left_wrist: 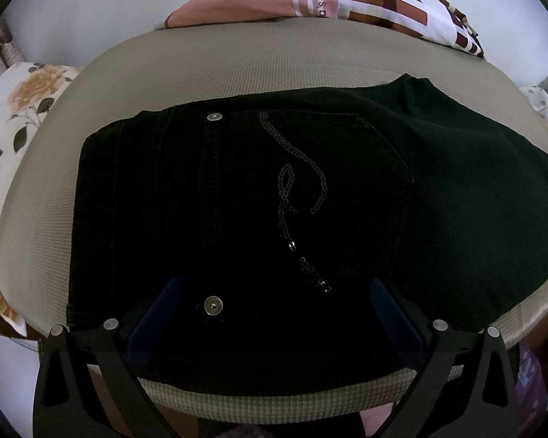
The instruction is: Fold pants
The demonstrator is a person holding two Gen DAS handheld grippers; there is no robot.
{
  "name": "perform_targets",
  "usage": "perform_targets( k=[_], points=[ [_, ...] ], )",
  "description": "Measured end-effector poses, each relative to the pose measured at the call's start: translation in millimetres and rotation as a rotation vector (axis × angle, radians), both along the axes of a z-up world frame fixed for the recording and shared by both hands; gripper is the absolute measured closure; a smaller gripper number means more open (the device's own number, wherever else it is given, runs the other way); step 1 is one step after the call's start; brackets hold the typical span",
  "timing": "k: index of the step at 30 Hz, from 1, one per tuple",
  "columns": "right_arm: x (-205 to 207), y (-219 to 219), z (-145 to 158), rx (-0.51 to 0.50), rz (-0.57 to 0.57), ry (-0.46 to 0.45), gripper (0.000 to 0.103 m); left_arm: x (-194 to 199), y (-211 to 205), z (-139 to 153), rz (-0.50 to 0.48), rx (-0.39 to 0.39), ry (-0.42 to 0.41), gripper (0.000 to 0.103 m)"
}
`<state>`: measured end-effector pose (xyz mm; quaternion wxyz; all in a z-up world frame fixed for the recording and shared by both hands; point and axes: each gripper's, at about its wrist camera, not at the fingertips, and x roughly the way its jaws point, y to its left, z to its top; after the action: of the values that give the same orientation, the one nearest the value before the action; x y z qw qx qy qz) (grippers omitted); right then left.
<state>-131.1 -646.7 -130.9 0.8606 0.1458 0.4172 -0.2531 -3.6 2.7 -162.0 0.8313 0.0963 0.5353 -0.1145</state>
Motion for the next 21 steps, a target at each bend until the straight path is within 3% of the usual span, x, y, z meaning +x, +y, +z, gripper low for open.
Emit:
perform_targets(
  k=[3, 5, 7, 10, 13, 15, 17, 19, 21],
  points=[
    [-31.1, -3.6, 21.7, 0.048, -0.069, -0.118, 0.097, -0.4, -0.5, 0.5, -0.001, -0.003, -0.002, 0.001],
    [-53.9, 11.4, 42.0, 0.150, 0.020, -0.269, 0.097, -1.8, 1.2, 3.5, 0.001, -0.021, -0.009, 0.001],
    [-65.8, 43.8, 53.4, 0.161, 0.148, -0.319, 0.097, -3.9, 4.1, 8.5, 0.004, -0.058, -0.022, 0.001],
    [-70.3, 83.5, 36.3, 0.154, 0.270, -0.239, 0.096, -6.7, 7.9, 12.9, 0.014, -0.103, -0.034, 0.001],
    [-67.0, 95.7, -11.7, 0.102, 0.241, -0.017, 0.096, -7.4, 11.1, 12.6, 0.014, -0.101, -0.030, 0.001],
    [-81.9, 86.0, -5.5, 0.158, 0.166, -0.109, 0.093, -8.2, 17.4, 19.0, 0.013, -0.105, -0.036, 0.001],
    [-94.9, 78.5, 9.9, 0.303, 0.112, -0.245, 0.090, -10.6, 28.0, 32.5, 0.026, -0.146, -0.058, 0.001],
    [-97.5, 94.1, 24.7, 0.361, 0.170, -0.312, 0.088, -14.5, 41.9, 49.5, 0.049, -0.176, -0.103, 0.001],
    [-89.4, 121.0, 35.3, 0.477, 0.298, -0.349, 0.081, -17.9, 55.7, 60.9, 0.078, -0.192, -0.128, 0.001]
  ],
)
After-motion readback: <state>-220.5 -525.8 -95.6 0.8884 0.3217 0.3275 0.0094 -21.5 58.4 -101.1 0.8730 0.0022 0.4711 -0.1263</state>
